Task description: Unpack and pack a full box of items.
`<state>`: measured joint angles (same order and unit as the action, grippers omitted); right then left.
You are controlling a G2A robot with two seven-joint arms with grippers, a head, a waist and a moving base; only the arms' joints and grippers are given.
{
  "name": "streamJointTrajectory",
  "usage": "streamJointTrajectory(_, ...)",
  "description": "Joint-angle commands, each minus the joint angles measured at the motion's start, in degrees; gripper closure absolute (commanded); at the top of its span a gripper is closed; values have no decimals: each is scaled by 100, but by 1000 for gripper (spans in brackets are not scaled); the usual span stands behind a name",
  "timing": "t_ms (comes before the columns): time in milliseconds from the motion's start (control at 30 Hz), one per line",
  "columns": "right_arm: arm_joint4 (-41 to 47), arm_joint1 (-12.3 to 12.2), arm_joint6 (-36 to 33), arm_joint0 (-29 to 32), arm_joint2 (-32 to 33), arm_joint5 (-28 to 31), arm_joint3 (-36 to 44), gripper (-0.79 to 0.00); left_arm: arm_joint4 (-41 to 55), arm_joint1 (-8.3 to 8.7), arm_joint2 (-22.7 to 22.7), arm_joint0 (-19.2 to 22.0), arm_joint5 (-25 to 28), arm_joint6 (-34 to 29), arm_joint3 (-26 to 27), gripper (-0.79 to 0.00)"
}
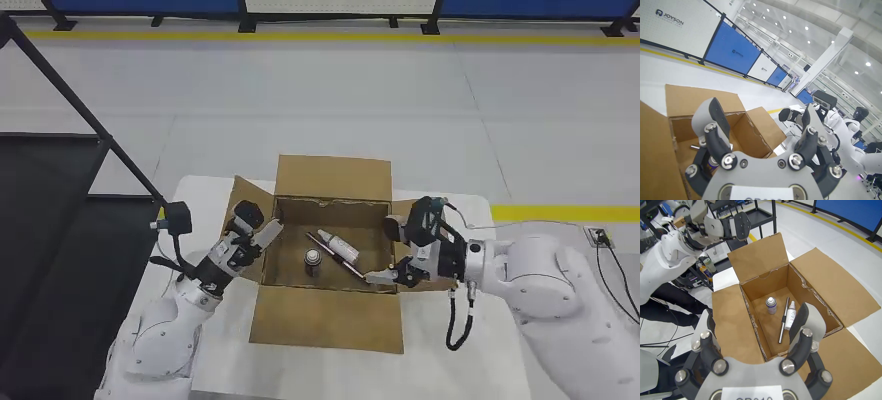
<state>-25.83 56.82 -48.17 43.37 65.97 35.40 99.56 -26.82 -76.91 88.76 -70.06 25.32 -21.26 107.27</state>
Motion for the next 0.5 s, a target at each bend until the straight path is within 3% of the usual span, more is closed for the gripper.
streamJointTrajectory(0, -128, 88, 14, -337, -425, -175, -195, -785, 32, 32, 239, -271, 5, 34, 169, -785)
streamJointTrajectory(200, -295, 355, 258, -1007, -1249, -893, -764, -785, 58, 101, 605, -805, 73, -89, 469, -785)
streamJointTrajectory(467, -295, 355, 258, -1007, -1249, -893, -764, -785, 58, 101, 605, -805, 73, -89, 469, -785)
